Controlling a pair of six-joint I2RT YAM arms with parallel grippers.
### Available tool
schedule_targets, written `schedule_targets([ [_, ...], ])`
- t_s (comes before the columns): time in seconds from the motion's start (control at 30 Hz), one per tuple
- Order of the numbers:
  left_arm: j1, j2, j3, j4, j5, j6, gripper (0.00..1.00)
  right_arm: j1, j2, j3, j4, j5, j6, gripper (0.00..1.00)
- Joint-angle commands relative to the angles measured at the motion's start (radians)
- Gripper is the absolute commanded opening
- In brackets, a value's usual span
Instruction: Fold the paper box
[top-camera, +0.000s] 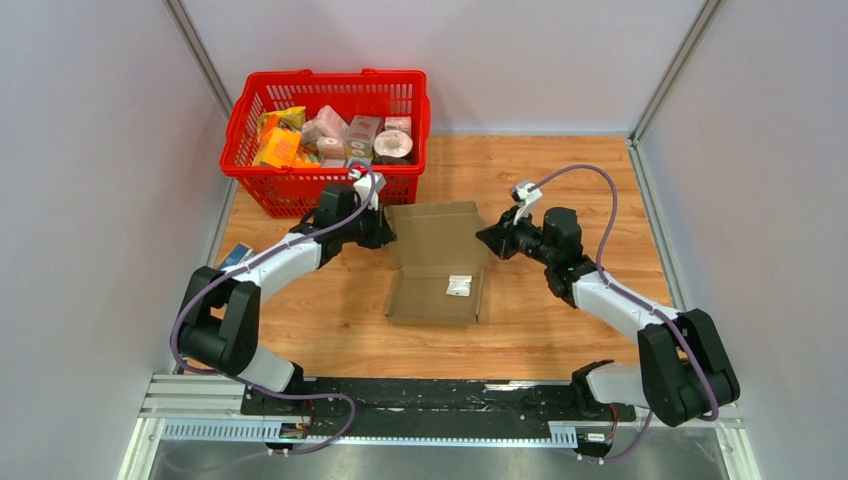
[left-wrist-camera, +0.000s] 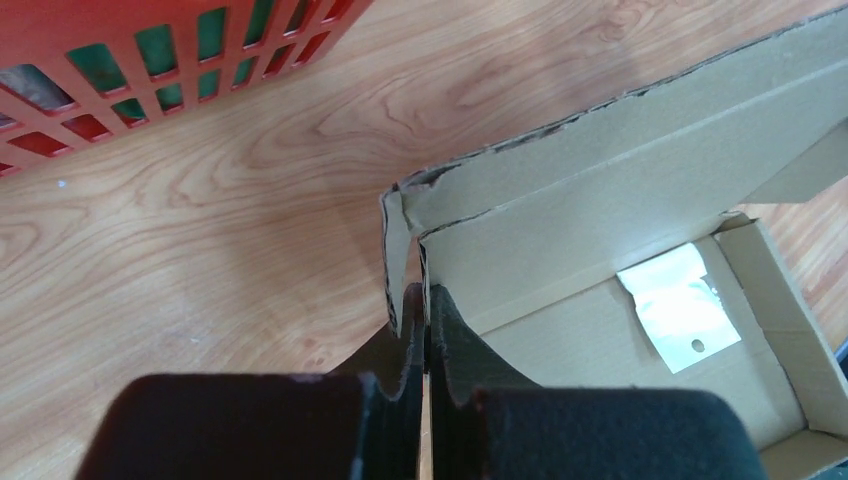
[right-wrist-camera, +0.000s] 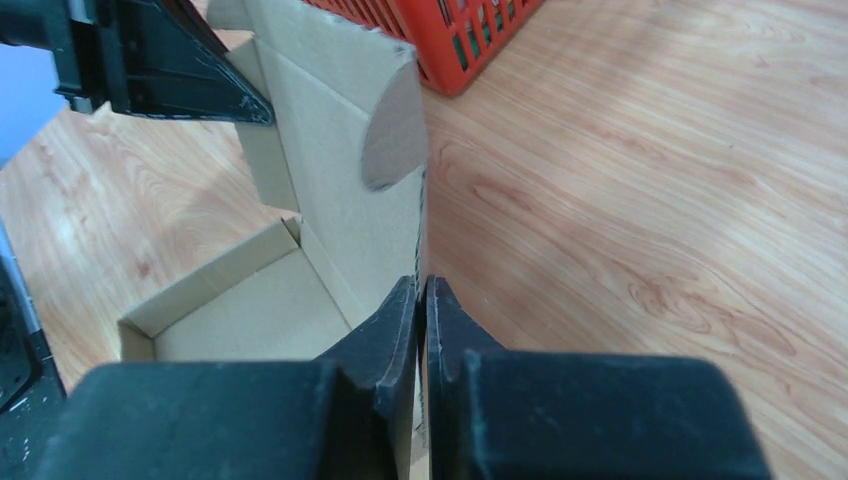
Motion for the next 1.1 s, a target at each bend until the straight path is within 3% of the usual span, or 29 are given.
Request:
schedule_targets([
  [0.0,-0.027,-0.065,0.027,0.023,-0.057,0.051,0.0,0.087,-0.031,0.092,-0.142,0.169,-0.042,0.11],
  [0.13,-0.079,-0.11,0.032,-0.031,-0.177,0.098,0.0,0.162,-0.033,0.185,-0.415,0.323,-0.016,0.17],
  [0.23,-0.108,-0.145,0.0,0.003,-0.203,0.108,0.0,0.167,-0.043,0.233,-0.553,0.337,0.0,0.27],
  [0.33,-0.124,-0.165,-0.02,0.012,-0.208,0.108,0.0,0.167,-0.037,0.267,-0.643,0.314,0.0,0.3],
  [0.47,-0.131,-0.187,-0.036,0.004,-0.226,0.101,0.0,0.168,-0.028,0.265,-0.69,0.326,0.012,0.32],
  [0.63,-0.134,-0.214,-0.065,0.012,-0.239,0.103,0.0,0.171,-0.042,0.256,-0.752,0.343,0.024,0.5],
  [0.93,-0.136,-0.216,-0.059,-0.013,-0.234,0.14,0.0,0.17,0.012,0.303,-0.755,0.377,-0.04,0.51],
  [1.0,-0.136,-0.214,-0.057,-0.02,-0.233,0.147,0.0,0.17,0.024,0.311,-0.749,0.449,-0.068,0.61],
  [1.07,-0.136,-0.204,-0.056,-0.023,-0.213,0.166,0.0,0.151,0.047,0.319,-0.721,0.428,-0.103,0.71],
])
